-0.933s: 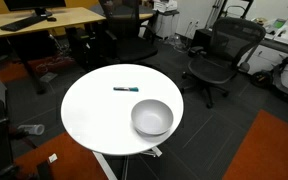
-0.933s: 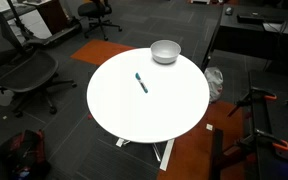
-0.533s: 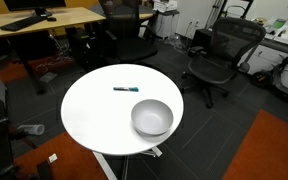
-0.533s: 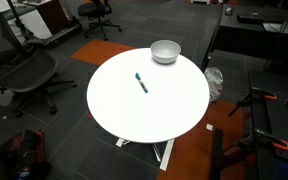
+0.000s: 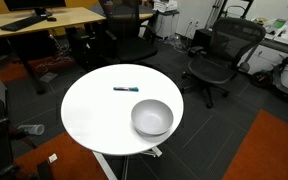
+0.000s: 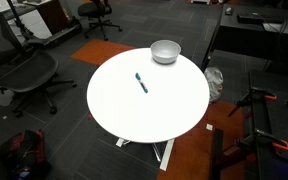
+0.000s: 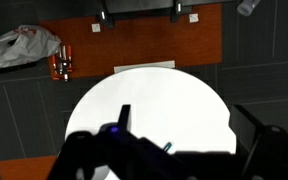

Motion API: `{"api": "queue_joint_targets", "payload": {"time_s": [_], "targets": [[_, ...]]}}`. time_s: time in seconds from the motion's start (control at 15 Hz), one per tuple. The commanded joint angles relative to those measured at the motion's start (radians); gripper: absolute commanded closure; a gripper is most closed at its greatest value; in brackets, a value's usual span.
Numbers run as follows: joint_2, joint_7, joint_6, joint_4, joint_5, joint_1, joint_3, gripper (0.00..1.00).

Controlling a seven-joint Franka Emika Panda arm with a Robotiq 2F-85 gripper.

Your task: Pick up the pen and put it in the bowl

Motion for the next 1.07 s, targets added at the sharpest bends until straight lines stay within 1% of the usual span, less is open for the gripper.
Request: {"api": "queue_joint_targets", "payload": {"time_s": [0.0,0.33,0.6,1.0], "targets": [[0.071,0.02,0.095,0.036,0.01,-0.018,0.003,0.0],[0.173,0.084,0.26,0.06,0.027,-0.03,0.005,0.0],[0.249,0.222,0.365,0.076,0.008,-0.042,0.026,0.0],[0.357,0.395,0.463,0.106,-0.006,-0.043,0.044,0.0]]}}
